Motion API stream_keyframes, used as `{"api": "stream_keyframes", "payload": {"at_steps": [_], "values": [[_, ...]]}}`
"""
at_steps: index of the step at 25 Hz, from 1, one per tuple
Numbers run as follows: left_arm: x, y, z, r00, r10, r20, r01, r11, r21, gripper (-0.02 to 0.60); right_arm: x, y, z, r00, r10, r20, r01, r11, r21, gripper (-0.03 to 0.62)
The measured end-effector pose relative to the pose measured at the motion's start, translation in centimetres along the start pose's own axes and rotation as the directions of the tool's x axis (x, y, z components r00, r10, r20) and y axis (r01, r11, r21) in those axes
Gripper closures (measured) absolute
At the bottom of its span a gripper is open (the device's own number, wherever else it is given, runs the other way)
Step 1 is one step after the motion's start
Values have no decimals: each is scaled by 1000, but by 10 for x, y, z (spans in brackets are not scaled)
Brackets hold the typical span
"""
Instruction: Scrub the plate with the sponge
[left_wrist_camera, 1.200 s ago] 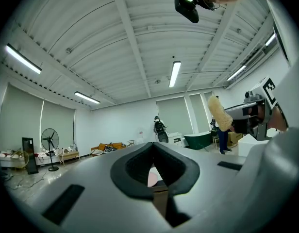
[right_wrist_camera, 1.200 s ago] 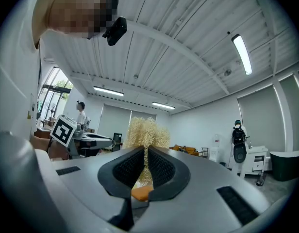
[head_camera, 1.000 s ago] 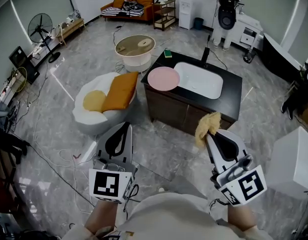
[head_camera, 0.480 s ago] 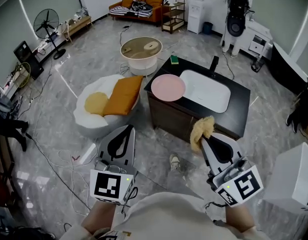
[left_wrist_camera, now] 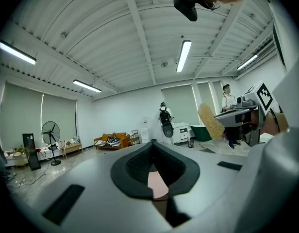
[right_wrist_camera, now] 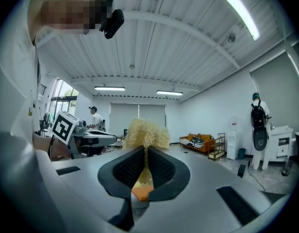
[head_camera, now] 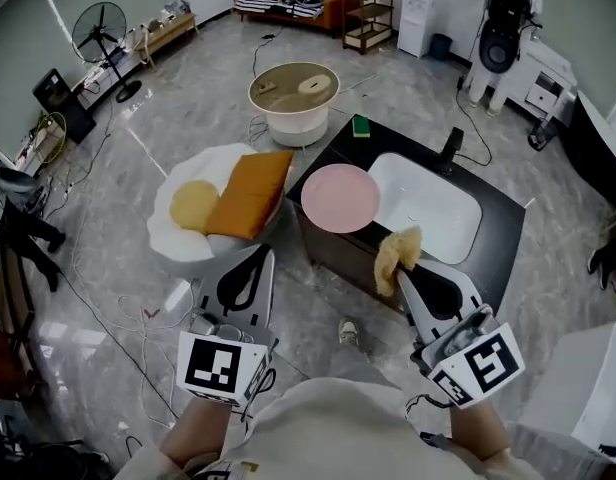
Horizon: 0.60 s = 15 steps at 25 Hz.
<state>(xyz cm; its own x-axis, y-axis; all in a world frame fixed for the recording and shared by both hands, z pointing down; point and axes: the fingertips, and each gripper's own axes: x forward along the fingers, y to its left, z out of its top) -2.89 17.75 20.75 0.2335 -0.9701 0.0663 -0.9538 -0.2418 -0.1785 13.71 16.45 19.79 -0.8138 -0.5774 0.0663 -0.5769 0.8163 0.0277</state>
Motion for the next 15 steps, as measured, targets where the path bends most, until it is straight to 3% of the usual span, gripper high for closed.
{"api": "stream_keyframes", "payload": {"at_steps": [5,8,15], "values": [[76,10,1,999,26,-32,-26,999,-21,561,47,-68,-14,999,19,-46,-18,1000,9,548],[113,23,-3,997,44,-57,-46,998,-34,561,77,-96,-12,997,71,-33,-69,996,50,549],[180,38,-11,989,97,-112,-104,993,-51,561,126,-149,-31,987,127,-97,-126,992,9,548]]}}
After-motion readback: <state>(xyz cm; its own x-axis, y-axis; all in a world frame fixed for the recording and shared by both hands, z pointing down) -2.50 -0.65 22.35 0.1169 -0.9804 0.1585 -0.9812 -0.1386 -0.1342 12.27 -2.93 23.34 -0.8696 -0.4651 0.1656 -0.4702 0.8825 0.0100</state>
